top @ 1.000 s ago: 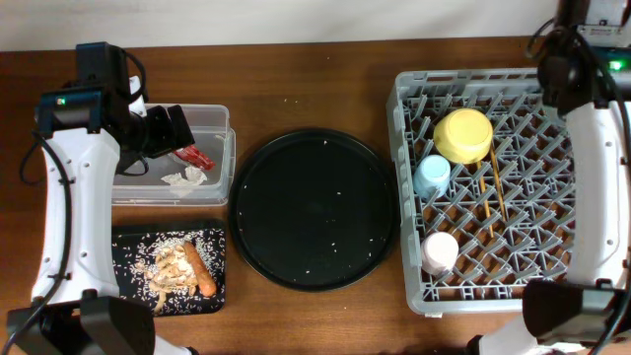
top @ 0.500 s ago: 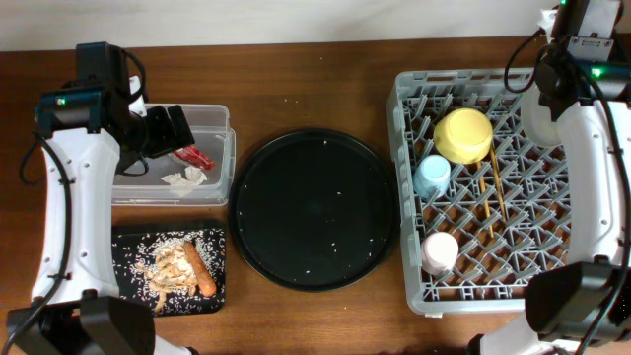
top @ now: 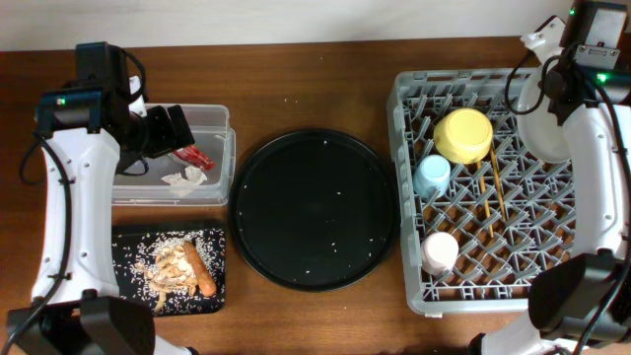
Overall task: Sort waste into correct bins and load items into the dishwasher rack
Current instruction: 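Lift the white plate and stand it upright in the rack's right side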
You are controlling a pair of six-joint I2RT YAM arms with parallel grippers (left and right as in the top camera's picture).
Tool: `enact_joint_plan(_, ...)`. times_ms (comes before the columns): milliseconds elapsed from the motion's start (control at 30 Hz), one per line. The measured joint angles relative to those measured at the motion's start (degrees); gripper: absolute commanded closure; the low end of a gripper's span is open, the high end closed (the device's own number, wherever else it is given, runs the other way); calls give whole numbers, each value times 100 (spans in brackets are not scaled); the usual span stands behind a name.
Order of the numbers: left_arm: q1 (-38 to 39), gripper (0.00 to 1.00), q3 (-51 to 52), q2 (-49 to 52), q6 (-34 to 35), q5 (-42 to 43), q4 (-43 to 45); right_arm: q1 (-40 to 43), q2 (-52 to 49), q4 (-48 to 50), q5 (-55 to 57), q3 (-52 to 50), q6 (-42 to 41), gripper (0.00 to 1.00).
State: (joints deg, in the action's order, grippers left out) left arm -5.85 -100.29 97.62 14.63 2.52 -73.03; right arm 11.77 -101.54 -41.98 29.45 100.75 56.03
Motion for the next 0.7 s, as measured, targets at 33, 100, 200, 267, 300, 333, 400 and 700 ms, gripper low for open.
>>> enact_joint_plan(33,0,1,0,0,0,0,0,0,0,2,-26,-103,-4,96)
enact_joint_plan(100,0,1,0,0,-2,0,0,4,0,114,-44,-396,85,96)
enact_joint_plan(200,0,1,0,0,0,0,0,39,0,417,-46,-704,186,96)
enact_joint_plan(267,0,1,0,0,-2,0,0,46,0,595,-28,-734,219,96)
enact_joint_plan(300,0,1,0,0,-2,0,2,46,0,841,98,-741,238,96)
enact_joint_plan(333,0,1,0,0,-2,0,2,48,0,1069,282,-741,251,96)
enact_joint_plan(400,0,1,0,0,0,0,0,50,0,1167,562,-741,254,96)
enact_joint_plan(700,0,1,0,0,0,0,0,50,0,680,549,-741,20,96)
